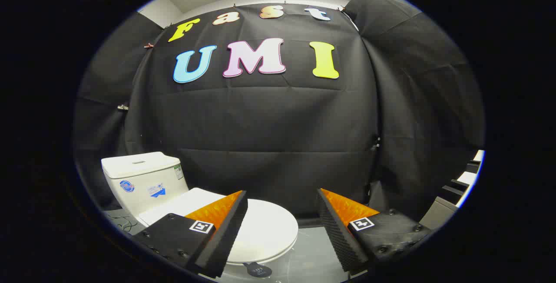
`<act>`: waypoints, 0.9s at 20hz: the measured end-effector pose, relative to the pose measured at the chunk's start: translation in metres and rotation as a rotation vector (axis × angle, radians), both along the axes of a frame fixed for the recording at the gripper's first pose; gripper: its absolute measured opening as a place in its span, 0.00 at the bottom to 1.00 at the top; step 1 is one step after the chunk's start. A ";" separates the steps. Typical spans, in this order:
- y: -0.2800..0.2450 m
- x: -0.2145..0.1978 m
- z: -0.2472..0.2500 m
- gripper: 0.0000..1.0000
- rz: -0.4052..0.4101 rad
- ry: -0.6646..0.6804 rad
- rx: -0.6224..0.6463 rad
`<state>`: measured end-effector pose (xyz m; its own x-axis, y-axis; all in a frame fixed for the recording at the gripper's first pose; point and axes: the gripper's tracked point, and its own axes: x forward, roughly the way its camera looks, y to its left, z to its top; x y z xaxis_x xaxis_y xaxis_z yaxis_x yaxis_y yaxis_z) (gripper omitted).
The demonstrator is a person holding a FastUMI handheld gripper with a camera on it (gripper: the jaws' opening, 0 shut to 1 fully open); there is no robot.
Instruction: Open the toilet lid.
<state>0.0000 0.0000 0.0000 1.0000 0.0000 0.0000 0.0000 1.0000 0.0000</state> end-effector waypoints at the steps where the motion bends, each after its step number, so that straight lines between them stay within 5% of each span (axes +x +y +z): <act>1: 0.001 -0.001 0.001 0.97 -0.001 -0.002 -0.001; 18: 0.004 0.000 0.000 0.98 0.010 0.001 -0.003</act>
<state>-0.0005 0.0037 -0.0002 1.0000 0.0096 -0.0011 -0.0096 0.9999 -0.0033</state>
